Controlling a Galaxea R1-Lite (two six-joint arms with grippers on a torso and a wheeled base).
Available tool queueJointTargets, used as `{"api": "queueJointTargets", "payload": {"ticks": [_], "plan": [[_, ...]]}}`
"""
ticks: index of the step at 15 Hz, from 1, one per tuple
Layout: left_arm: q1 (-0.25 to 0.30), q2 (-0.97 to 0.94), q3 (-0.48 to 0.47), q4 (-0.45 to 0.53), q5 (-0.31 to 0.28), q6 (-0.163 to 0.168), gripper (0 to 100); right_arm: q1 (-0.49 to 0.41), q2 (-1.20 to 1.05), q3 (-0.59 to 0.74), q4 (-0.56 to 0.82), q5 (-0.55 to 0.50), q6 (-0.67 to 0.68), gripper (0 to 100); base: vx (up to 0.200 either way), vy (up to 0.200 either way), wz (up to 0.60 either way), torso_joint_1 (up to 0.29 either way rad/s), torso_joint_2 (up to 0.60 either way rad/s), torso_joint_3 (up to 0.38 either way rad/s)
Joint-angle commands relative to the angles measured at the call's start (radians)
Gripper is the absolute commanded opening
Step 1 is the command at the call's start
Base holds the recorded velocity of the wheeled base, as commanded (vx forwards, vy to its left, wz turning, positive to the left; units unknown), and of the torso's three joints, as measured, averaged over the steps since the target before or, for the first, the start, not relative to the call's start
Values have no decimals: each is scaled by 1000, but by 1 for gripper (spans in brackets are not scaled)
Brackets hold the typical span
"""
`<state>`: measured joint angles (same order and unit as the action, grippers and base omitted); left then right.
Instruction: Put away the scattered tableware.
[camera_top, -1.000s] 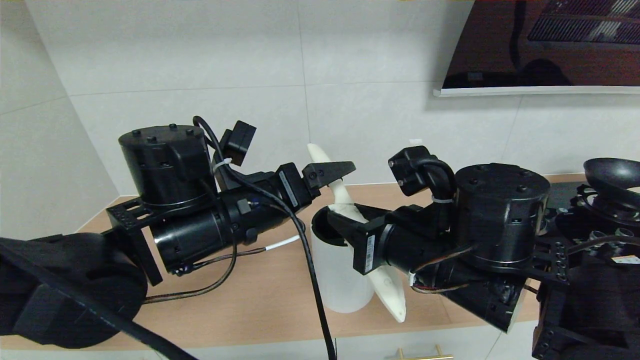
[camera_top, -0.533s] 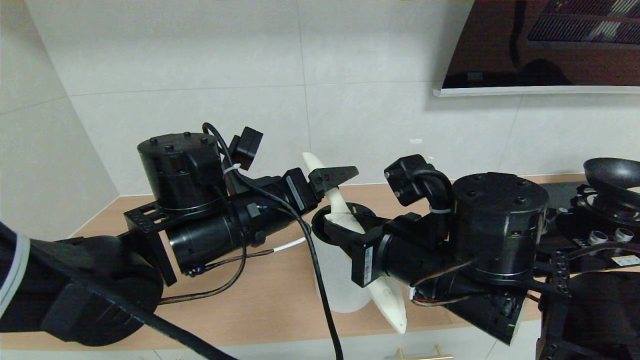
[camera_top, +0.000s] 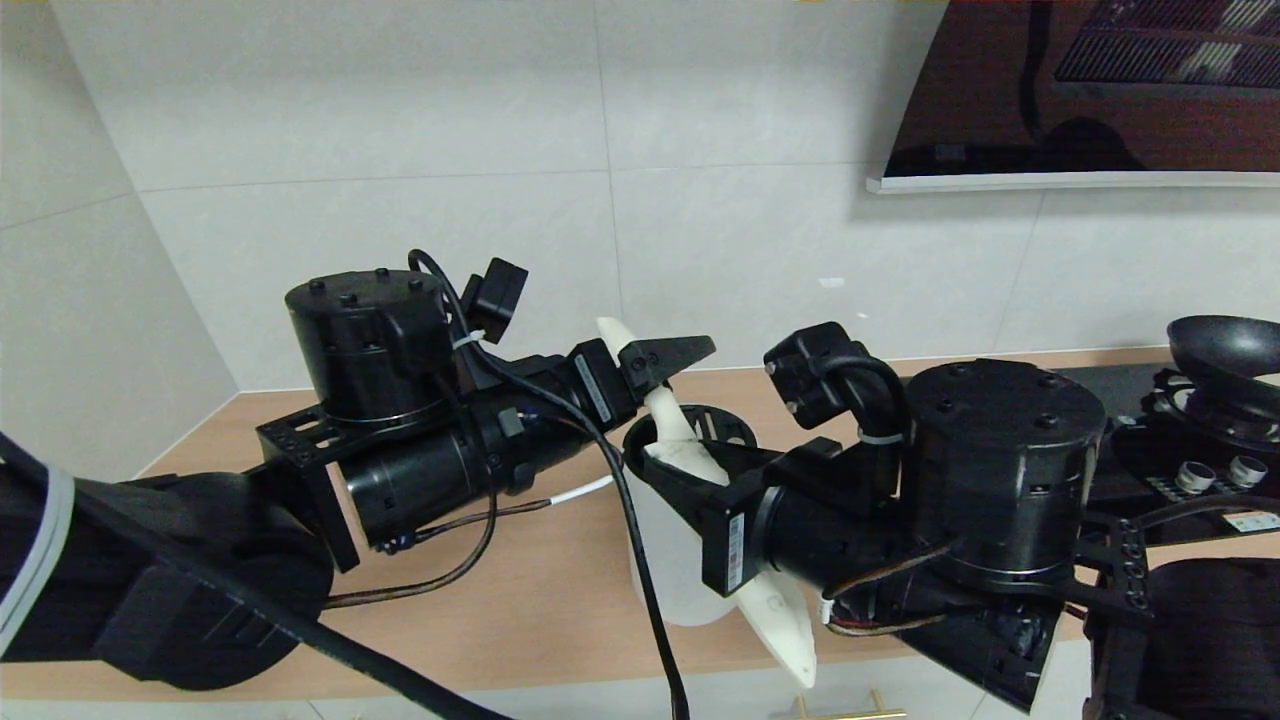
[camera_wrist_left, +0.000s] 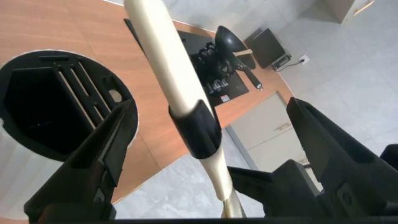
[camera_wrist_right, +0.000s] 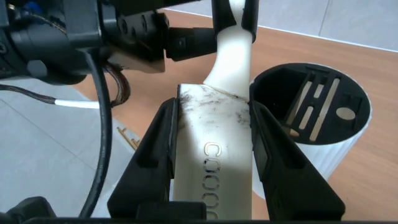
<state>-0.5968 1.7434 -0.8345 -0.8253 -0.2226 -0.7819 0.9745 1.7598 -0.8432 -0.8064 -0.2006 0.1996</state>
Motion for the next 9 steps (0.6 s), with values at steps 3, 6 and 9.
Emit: {"api": "queueJointTargets", "payload": {"ticks": [3,6,9], "plan": [[0,2,0,-1,-1,0,0,7,-5,6,0,-2,-2,0,0,0,0,0,0,0],[0,8,2,-1,-1,1,0,6,-16,6,0,-2,-2,0,0,0,0,0,0,0],[0,7,0,-1,0,1,0,3,-17,6,1,-2,-2,0,0,0,0,0,0,0]]}}
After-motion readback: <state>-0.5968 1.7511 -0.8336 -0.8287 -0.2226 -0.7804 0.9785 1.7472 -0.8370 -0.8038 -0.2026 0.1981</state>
